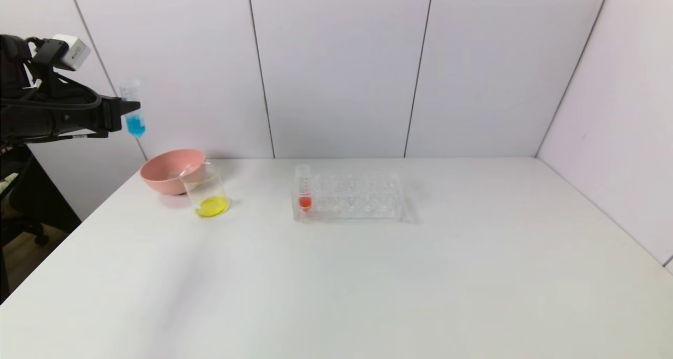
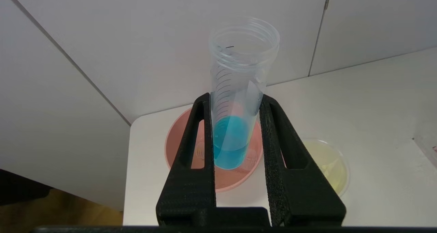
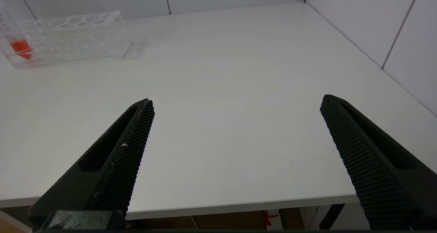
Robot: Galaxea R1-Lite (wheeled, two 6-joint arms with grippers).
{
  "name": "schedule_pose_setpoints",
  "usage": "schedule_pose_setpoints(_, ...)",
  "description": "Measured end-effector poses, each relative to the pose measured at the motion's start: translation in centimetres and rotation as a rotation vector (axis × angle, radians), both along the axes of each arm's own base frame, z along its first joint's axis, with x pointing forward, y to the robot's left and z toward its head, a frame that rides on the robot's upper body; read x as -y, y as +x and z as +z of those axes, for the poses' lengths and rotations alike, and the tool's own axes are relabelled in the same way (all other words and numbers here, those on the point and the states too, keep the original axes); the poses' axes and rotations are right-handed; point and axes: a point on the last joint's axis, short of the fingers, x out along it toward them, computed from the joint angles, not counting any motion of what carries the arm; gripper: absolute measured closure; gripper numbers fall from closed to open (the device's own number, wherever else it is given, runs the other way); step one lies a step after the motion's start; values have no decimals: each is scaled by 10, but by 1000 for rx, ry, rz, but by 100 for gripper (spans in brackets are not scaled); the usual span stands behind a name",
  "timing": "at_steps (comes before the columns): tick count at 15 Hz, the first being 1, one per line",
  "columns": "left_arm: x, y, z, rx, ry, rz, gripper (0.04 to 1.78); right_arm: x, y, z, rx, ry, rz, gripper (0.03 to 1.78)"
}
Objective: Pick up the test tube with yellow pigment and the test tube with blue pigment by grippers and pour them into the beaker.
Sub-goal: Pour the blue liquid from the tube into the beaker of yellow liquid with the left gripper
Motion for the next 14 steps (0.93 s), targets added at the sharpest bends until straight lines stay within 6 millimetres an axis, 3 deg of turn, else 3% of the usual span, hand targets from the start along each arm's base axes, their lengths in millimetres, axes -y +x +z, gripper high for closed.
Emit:
schedule_pose_setpoints(6,-14,11,-20,-15,141,-67,140,0,0,0,0,0,0,4)
schedule_pose_setpoints(14,-15,20,-32,-19,370,-124,140,0,0,0,0,-1,0,4)
